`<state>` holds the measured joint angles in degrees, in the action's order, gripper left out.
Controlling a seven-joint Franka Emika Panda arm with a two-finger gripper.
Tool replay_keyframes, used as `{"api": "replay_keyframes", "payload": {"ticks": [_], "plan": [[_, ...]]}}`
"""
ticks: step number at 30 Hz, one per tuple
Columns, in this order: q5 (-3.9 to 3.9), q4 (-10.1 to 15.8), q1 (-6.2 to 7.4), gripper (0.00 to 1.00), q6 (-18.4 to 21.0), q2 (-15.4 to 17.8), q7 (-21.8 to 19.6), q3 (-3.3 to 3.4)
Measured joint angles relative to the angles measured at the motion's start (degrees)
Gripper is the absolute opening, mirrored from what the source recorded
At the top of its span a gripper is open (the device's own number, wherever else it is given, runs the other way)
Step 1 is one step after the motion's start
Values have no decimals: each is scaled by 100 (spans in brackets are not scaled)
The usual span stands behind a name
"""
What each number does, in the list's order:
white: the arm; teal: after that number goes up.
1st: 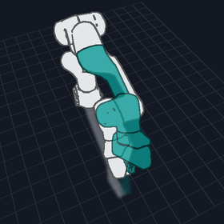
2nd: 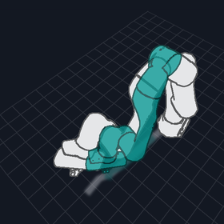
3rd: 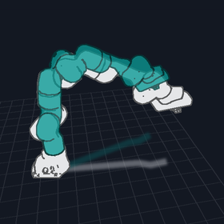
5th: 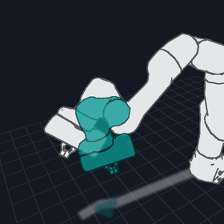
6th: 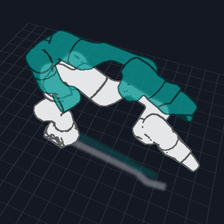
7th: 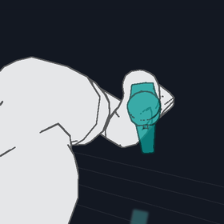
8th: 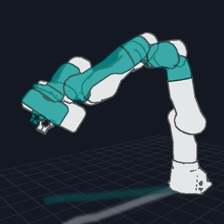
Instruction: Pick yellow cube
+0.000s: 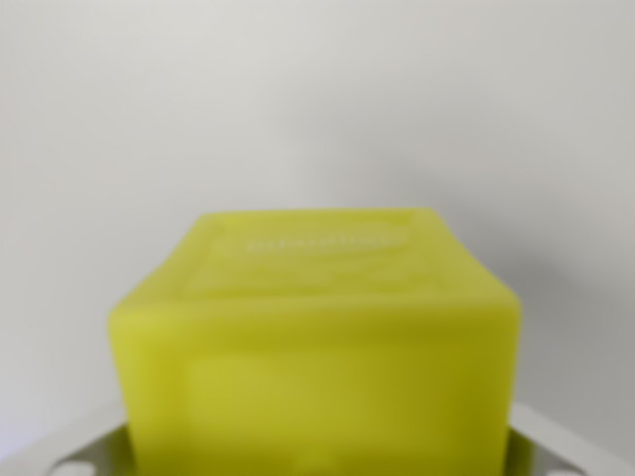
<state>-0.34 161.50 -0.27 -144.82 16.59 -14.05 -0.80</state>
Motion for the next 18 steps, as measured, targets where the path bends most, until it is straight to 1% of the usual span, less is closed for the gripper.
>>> {"api": "replay_keyframes", "payload": {"ticks": [18], "plan": [[-6,-230,0,0,905,674,6,0]]}}
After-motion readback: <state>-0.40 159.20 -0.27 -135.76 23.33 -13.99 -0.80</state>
